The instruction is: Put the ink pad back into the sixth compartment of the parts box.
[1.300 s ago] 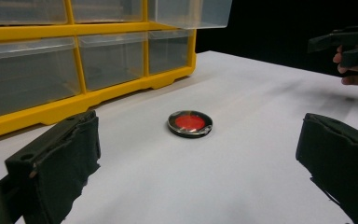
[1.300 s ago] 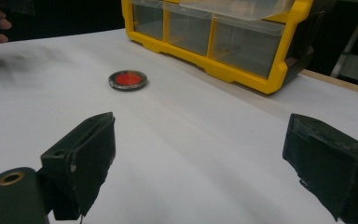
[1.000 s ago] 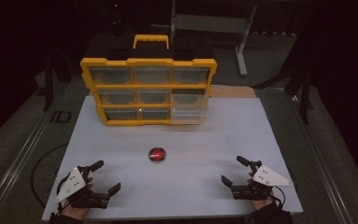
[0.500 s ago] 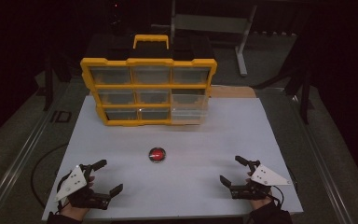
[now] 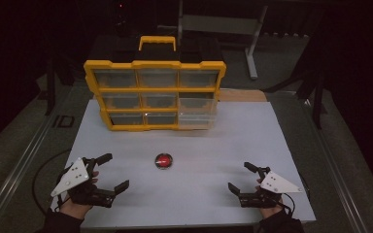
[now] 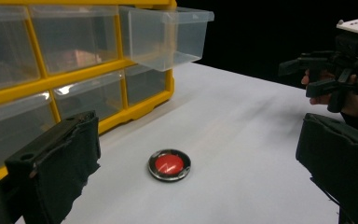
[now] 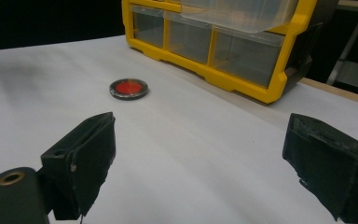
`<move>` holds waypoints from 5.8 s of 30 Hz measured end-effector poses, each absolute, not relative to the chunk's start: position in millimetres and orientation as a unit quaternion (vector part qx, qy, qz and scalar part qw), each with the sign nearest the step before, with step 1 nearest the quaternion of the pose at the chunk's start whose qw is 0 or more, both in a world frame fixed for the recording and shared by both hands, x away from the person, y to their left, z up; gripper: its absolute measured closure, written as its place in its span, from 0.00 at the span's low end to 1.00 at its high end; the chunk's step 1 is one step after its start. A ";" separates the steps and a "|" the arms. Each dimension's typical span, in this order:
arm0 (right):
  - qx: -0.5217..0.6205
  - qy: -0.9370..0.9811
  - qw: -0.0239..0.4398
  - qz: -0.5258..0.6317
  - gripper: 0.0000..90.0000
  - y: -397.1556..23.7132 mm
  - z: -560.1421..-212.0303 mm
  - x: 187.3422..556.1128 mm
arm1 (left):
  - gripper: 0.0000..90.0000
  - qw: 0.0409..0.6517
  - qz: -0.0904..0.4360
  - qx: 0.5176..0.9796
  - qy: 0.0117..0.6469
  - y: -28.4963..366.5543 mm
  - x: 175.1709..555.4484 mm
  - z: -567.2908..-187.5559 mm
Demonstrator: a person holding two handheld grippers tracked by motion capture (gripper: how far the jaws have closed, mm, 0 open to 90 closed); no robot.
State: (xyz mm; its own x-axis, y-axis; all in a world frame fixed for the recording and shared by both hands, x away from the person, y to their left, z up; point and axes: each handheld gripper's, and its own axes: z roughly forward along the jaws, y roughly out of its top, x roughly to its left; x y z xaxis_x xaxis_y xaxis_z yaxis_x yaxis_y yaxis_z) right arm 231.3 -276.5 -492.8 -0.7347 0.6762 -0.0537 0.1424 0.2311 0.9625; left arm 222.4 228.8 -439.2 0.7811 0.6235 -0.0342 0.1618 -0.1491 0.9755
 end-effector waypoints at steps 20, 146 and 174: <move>0.268 0.748 0.238 0.559 0.11 -274.3 -491.6 230.2 | 0.00 0.593 0.154 0.750 0.250 196.4 255.2 -414.5; 0.266 0.762 0.216 0.549 0.11 -270.6 -498.3 233.9 | 0.34 0.340 0.080 0.913 0.210 107.0 346.9 -478.4; 0.266 0.764 0.216 0.547 0.11 -270.1 -498.4 233.8 | 0.34 0.355 0.069 0.924 0.125 96.7 322.7 -411.6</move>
State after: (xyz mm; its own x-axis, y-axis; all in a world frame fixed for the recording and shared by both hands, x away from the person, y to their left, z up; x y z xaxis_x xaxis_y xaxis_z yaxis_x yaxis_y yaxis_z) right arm 233.8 -270.1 -498.4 -0.7648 0.6432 -0.0387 0.1703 0.2597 0.9506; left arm 322.7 96.7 -411.6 0.9594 0.2796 0.0379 0.1822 -0.7164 0.6735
